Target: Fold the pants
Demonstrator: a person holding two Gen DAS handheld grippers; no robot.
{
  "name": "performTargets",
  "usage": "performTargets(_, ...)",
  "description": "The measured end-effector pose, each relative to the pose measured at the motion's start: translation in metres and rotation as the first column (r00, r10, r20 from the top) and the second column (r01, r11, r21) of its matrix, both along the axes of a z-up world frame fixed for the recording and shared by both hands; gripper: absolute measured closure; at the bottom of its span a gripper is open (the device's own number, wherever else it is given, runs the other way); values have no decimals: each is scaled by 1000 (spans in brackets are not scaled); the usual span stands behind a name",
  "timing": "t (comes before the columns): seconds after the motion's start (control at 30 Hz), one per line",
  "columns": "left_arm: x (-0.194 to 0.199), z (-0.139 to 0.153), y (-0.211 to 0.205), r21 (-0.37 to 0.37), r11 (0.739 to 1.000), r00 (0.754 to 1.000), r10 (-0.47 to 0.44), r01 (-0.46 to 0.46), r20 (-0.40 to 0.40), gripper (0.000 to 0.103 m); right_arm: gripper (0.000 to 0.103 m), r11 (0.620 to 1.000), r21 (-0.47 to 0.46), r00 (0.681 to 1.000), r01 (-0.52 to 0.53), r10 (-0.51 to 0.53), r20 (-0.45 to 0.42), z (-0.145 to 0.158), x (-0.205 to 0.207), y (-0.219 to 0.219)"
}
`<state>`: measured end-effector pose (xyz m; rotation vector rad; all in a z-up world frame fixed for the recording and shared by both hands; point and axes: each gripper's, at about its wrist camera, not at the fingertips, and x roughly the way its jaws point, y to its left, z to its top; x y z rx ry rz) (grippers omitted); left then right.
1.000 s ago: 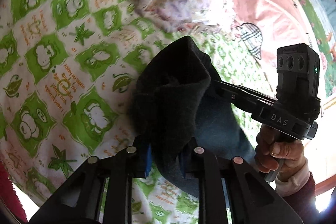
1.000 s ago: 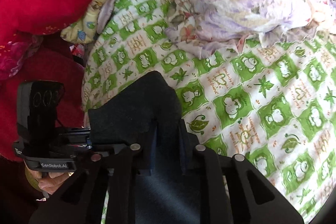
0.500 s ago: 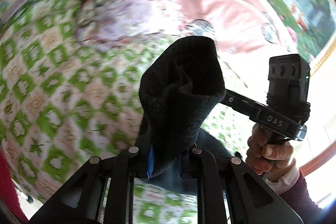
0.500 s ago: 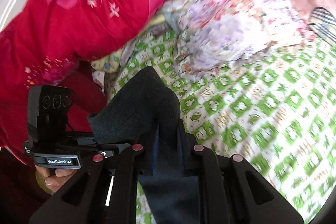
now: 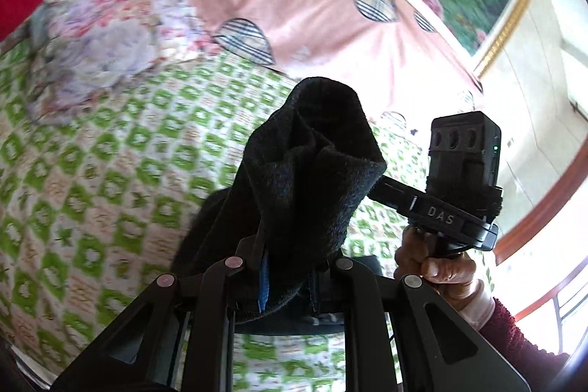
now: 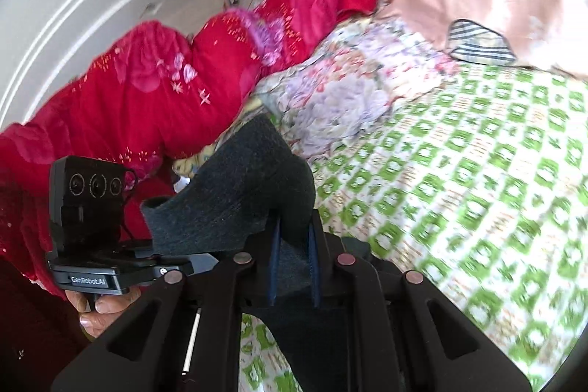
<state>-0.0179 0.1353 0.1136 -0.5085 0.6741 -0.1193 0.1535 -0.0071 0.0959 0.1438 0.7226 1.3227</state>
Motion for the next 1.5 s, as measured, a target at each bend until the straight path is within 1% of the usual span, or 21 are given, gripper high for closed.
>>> performTargets(0.17,10,-2,-37,31,997,998,-67,68,-10,88,88,998,25,998,57,-56,-21,-8,1,-39)
performTargets(0.37,22,-10,-81,78,986,989,-143,145,-36,88,88,991,41,990,130,-128,-58,-25,3,-81)
performTargets(0.5,31,-25,-109,119,975,981,-182,189,-65,88,88,983,31,979,182,-178,-96,-45,5,-105)
performTargets(0.67,39,-50,-137,146,958,966,-231,246,-115,88,88,972,9,962,234,-231,-145,-72,6,-128)
performTargets(0.77,42,-61,-151,165,947,958,-257,277,-128,88,88,965,-7,953,261,-258,-160,-83,6,-138)
performTargets(0.87,47,-72,-161,166,936,947,-289,311,-144,86,88,954,-35,934,298,-299,-197,-94,8,-150)
performTargets(0.97,51,-80,-168,155,926,935,-322,343,-149,81,88,937,-74,916,342,-350,-196,-99,5,-162)
performTargets(1.03,52,-85,-174,159,915,925,-347,370,-154,77,88,918,-103,899,382,-395,-186,-99,0,-171)
performTargets(1.13,52,-90,-181,169,904,916,-369,393,-155,70,87,887,-127,871,444,-461,-171,-98,-7,-185)
performTargets(1.2,52,-93,-183,167,901,913,-378,401,-153,68,81,858,-148,840,492,-512,-178,-98,-11,-196)
performTargets(1.23,51,-93,-183,163,899,911,-384,406,-150,64,74,847,-149,826,511,-531,-186,-98,-14,-201)
performTargets(1.27,50,-93,-183,152,897,907,-395,415,-145,57,65,835,-152,814,528,-549,-189,-97,-17,-205)
performTargets(1.3,49,-92,-182,141,896,904,-403,421,-140,54,60,823,-155,802,546,-568,-187,-97,-21,-208)
performTargets(1.33,49,-92,-181,127,893,900,-415,431,-138,49,52,813,-157,793,561,-582,-182,-96,-25,-211)
performTargets(1.37,47,-91,-181,116,890,894,-427,442,-135,47,49,802,-158,782,577,-597,-177,-95,-28,-214)
performTargets(1.4,45,-91,-182,114,887,892,-432,447,-133,47,49,792,-157,772,590,-611,-177,-94,-32,-216)
performTargets(1.47,41,-88,-183,117,880,886,-446,460,-131,47,46,767,-149,743,625,-642,-189,-92,-38,-221)
performTargets(1.5,38,-87,-183,117,878,884,-449,463,-128,47,45,749,-144,723,647,-662,-197,-91,-41,-225)
